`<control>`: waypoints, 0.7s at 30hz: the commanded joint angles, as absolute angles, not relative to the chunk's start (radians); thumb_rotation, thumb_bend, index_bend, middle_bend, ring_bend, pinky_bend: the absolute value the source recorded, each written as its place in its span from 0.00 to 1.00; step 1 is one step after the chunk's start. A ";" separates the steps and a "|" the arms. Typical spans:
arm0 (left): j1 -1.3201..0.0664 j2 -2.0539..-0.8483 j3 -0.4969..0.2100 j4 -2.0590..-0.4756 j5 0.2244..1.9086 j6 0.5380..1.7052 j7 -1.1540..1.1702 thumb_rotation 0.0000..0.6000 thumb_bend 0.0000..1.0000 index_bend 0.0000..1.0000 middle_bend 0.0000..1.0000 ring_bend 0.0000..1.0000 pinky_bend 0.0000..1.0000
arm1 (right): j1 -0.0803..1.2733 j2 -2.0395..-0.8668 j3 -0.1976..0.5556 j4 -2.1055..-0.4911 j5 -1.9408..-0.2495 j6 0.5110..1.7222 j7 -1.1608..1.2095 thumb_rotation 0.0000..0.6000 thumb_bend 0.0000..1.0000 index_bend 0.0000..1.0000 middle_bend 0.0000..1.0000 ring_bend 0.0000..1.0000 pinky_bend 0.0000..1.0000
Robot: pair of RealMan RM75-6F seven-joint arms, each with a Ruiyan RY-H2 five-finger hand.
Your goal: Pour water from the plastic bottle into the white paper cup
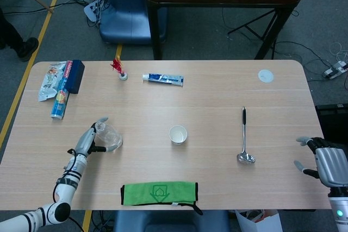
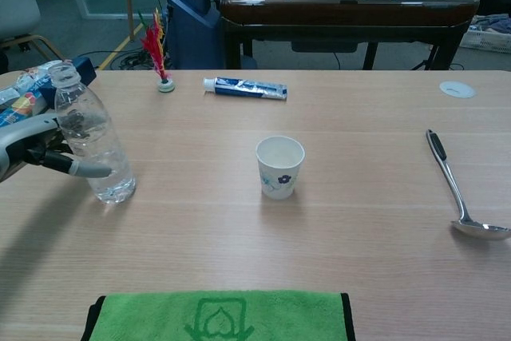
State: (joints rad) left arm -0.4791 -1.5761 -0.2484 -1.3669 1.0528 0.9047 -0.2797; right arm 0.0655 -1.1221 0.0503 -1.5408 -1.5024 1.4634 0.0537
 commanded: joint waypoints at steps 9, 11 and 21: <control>-0.446 -1.500 -0.217 -1.443 1.057 0.949 -0.210 1.00 0.00 0.00 0.00 0.00 0.10 | 0.066 -1.124 0.048 -1.543 -1.506 1.464 0.049 1.00 0.17 0.35 0.42 0.32 0.44; -0.438 -1.487 -0.207 -1.443 1.078 0.965 -0.202 1.00 0.00 0.00 0.00 0.00 0.10 | 0.066 -1.124 0.047 -1.543 -1.507 1.463 0.047 1.00 0.17 0.35 0.42 0.32 0.44; -0.381 -1.404 -0.142 -1.420 1.213 1.104 -0.111 1.00 0.00 0.00 0.00 0.00 0.10 | 0.067 -1.129 0.045 -1.546 -1.509 1.461 0.029 1.00 0.17 0.35 0.42 0.32 0.44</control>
State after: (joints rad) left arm -0.3966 -1.4201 -0.1610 -1.4357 1.1818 1.0712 -0.1399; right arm 0.0669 -1.1284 0.0454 -1.5457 -1.5087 1.4619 0.0304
